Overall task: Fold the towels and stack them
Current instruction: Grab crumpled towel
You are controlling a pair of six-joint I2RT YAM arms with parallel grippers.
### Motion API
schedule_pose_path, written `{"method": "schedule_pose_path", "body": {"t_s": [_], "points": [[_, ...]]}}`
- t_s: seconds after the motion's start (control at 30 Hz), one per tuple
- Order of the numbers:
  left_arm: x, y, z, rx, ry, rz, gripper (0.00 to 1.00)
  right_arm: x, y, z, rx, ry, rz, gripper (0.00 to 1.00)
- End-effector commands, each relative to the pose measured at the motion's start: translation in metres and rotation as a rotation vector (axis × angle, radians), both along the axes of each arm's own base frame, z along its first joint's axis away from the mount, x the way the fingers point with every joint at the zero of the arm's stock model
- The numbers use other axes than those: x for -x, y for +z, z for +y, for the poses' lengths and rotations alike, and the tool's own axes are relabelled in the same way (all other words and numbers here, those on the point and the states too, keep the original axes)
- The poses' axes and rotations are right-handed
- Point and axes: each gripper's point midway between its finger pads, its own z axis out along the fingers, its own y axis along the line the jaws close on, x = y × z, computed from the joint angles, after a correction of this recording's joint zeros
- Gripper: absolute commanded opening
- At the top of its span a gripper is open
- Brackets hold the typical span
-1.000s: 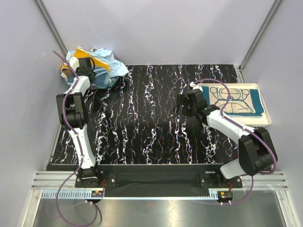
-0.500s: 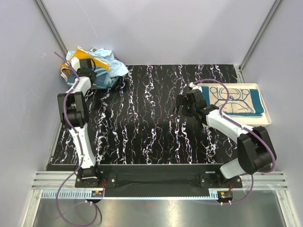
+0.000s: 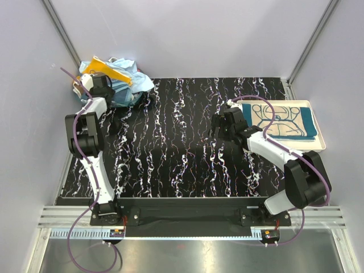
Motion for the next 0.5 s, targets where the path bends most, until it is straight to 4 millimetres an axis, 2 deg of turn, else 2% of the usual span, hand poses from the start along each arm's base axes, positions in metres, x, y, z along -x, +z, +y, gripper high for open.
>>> {"method": "schedule_pose_path", "body": {"t_s": [0.0, 0.13, 0.23, 0.3, 0.47], "points": [[-0.009, 0.040, 0.015, -0.019, 0.024, -0.125, 0.56, -0.014, 0.017, 0.008, -0.022, -0.005, -0.058, 1.00], [-0.022, 0.041, 0.015, -0.012, 0.001, -0.146, 0.54, -0.015, 0.016, 0.006, -0.018, -0.010, -0.058, 1.00], [-0.030, 0.035, 0.011, 0.001, -0.021, -0.148, 0.44, -0.015, 0.013, 0.006, -0.013, -0.010, -0.052, 1.00], [-0.034, 0.036, 0.009, 0.010, -0.031, -0.157, 0.36, -0.015, 0.013, 0.006, -0.012, -0.013, -0.050, 1.00], [-0.038, 0.044, 0.005, 0.023, -0.052, -0.184, 0.23, -0.016, 0.013, 0.006, -0.010, -0.013, -0.051, 1.00]]}}
